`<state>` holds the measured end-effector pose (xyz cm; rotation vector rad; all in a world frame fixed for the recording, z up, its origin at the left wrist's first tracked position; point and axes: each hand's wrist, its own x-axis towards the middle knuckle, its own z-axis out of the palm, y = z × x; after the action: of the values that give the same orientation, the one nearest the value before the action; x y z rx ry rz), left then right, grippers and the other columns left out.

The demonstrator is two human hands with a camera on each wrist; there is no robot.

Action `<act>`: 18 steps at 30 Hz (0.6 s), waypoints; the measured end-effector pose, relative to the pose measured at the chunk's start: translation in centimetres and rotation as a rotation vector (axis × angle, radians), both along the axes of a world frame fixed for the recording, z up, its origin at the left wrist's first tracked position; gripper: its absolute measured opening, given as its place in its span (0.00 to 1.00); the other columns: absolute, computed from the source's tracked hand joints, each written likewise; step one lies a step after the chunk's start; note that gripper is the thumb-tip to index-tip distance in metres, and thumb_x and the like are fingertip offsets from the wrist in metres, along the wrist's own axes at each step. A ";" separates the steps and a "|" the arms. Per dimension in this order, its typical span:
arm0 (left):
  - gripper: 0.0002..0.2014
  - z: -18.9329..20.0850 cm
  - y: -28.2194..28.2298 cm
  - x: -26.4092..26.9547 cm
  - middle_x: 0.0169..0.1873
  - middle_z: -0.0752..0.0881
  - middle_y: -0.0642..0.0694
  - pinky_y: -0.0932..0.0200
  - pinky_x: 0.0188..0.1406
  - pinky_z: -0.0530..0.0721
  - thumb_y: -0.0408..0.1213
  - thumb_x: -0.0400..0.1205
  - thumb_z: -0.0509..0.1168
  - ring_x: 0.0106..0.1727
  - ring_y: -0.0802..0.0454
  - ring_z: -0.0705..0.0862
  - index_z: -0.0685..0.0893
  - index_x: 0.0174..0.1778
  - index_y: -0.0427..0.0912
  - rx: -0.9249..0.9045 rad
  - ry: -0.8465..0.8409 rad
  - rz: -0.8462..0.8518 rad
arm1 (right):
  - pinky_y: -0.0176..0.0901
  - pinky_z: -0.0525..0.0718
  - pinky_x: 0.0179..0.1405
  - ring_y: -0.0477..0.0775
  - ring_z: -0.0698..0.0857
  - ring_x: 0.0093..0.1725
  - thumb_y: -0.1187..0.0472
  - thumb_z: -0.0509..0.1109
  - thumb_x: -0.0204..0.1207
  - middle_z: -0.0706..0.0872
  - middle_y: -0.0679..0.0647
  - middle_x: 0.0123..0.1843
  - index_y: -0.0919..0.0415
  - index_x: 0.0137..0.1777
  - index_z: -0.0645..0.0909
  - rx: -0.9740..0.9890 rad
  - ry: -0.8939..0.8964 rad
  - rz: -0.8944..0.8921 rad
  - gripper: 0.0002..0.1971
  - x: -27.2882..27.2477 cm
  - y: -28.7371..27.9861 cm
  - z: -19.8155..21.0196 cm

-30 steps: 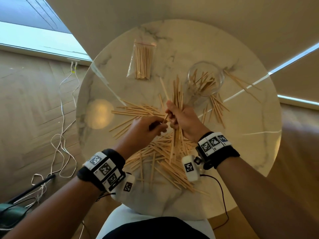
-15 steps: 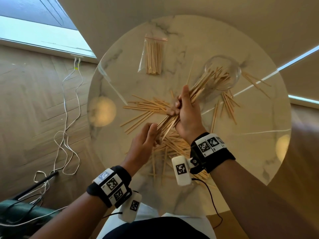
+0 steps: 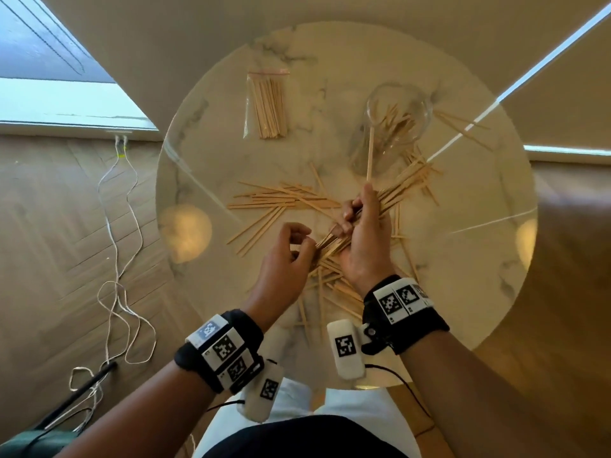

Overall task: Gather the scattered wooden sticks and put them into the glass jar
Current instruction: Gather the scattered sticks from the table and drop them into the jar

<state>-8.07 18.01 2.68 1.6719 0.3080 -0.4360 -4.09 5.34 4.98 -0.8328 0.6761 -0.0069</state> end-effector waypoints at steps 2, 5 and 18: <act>0.06 0.1 -0.9 0.0 0.47 0.86 0.50 0.69 0.30 0.82 0.39 0.92 0.59 0.34 0.62 0.86 0.78 0.62 0.51 0.087 0.038 -0.099 | 0.41 0.73 0.26 0.48 0.69 0.25 0.53 0.63 0.89 0.73 0.53 0.30 0.56 0.38 0.72 0.040 -0.009 -0.020 0.17 -0.8 -0.5 0.1; 0.07 0.0 -1.7 -0.2 0.41 0.86 0.47 0.64 0.27 0.79 0.41 0.92 0.56 0.33 0.56 0.81 0.78 0.55 0.55 0.149 0.039 -0.188 | 0.43 0.76 0.30 0.50 0.72 0.28 0.53 0.63 0.89 0.77 0.55 0.34 0.57 0.40 0.74 0.085 -0.026 -0.050 0.15 -1.8 -1.4 0.0; 0.08 -0.6 -5.4 0.7 0.35 0.88 0.48 0.51 0.28 0.79 0.44 0.89 0.57 0.27 0.53 0.81 0.73 0.63 0.53 0.223 0.140 -0.292 | 0.40 0.77 0.23 0.47 0.74 0.25 0.52 0.64 0.90 0.75 0.55 0.34 0.61 0.39 0.80 0.170 0.039 -0.176 0.18 -3.5 -4.3 -2.2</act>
<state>-7.41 12.60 2.04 1.9176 0.2214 -0.7619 -7.62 1.02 2.82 -0.6098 0.7740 -0.0914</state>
